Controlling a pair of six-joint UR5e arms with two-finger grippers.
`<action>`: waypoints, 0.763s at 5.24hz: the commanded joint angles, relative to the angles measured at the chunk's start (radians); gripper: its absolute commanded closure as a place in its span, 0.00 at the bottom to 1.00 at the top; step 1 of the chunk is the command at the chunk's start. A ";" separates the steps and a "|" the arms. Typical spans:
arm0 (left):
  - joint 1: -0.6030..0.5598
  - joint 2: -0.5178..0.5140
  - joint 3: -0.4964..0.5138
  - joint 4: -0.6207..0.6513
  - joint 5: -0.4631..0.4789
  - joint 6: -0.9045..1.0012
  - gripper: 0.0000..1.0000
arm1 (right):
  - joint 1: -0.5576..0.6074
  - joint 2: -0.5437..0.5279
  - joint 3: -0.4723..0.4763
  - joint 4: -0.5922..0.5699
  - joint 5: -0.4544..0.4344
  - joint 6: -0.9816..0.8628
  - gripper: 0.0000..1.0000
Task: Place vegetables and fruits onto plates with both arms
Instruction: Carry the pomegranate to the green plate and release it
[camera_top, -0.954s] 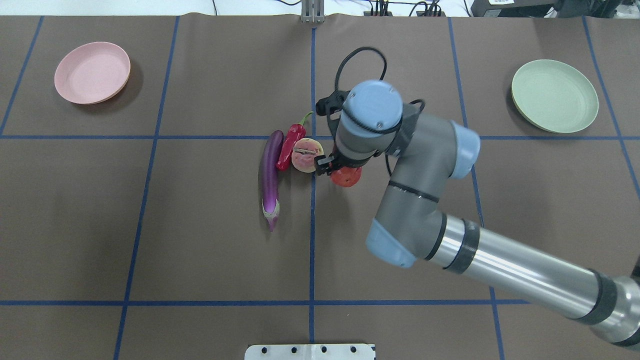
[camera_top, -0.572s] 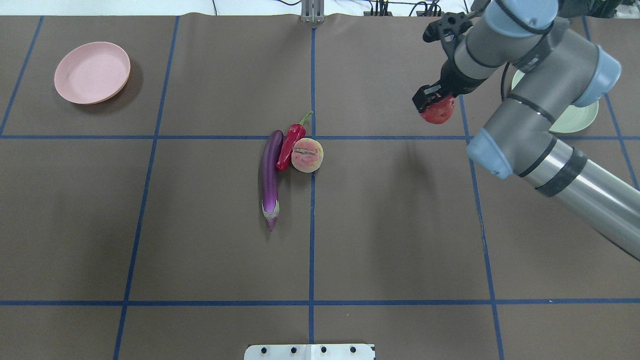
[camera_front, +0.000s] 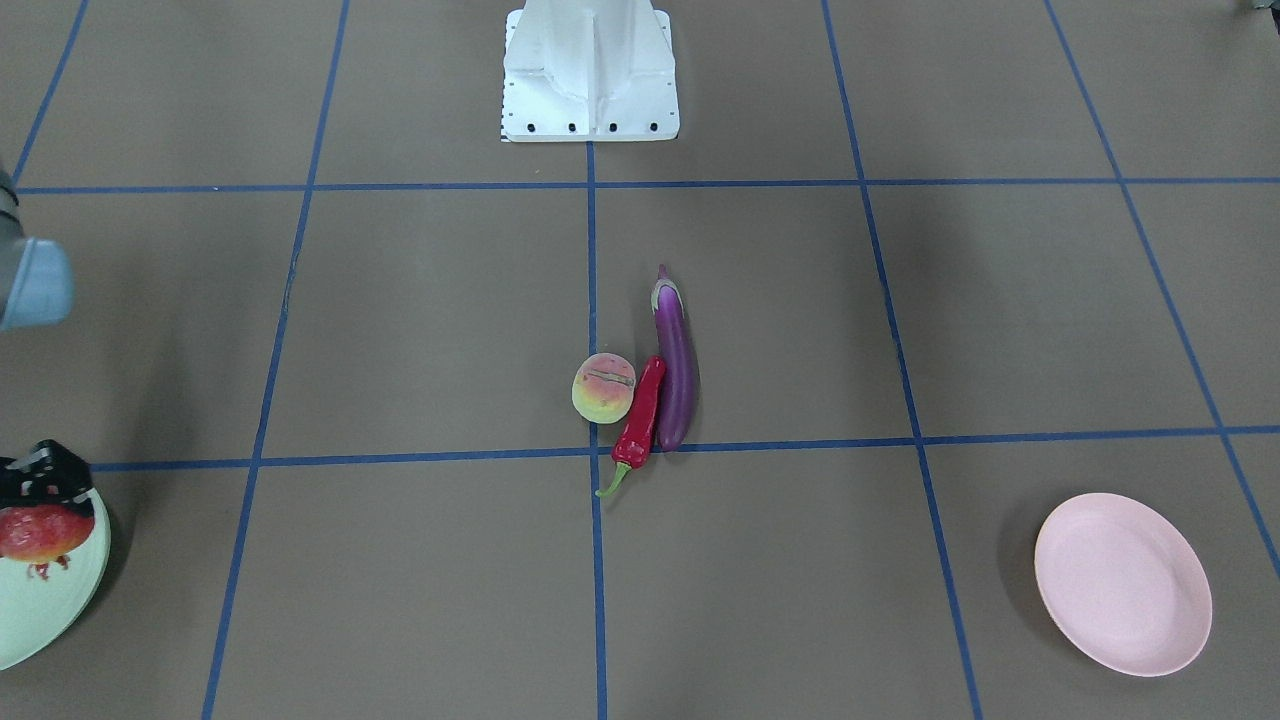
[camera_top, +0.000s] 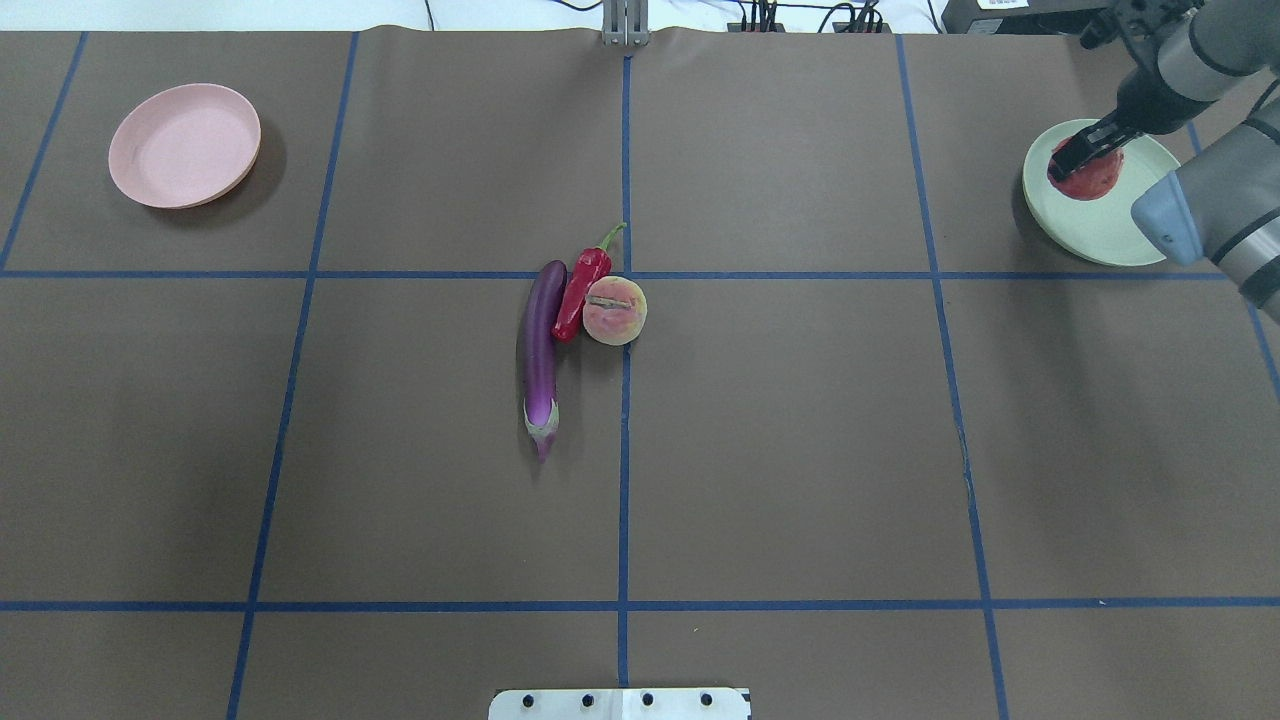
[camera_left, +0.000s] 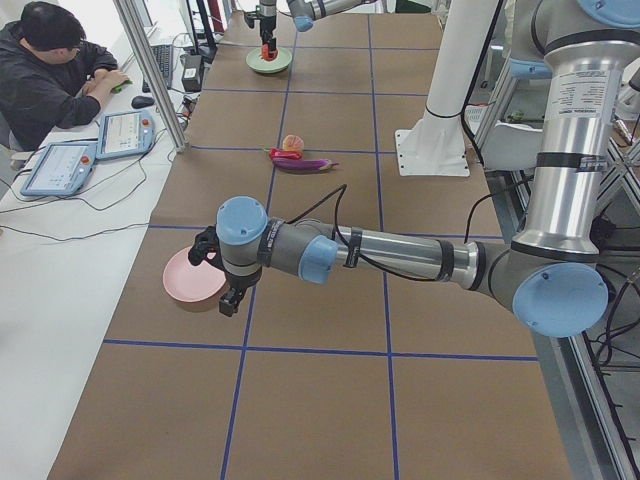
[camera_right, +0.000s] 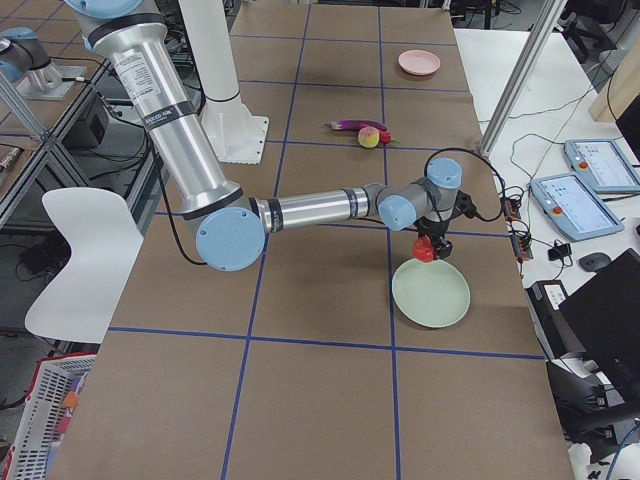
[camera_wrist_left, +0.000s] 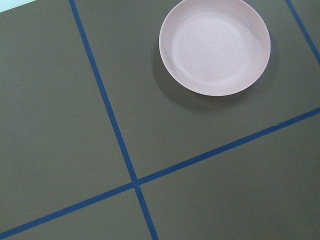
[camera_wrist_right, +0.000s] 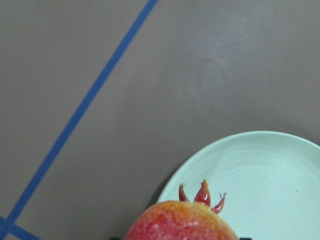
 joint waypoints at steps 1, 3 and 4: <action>0.000 0.000 0.001 -0.003 0.001 0.000 0.00 | 0.026 -0.026 -0.056 0.096 -0.012 0.088 0.01; 0.000 0.000 0.001 -0.003 0.001 -0.001 0.00 | 0.013 -0.014 0.021 0.142 -0.003 0.340 0.00; 0.000 0.000 0.001 -0.001 0.001 -0.001 0.00 | -0.060 0.012 0.119 0.129 -0.004 0.514 0.01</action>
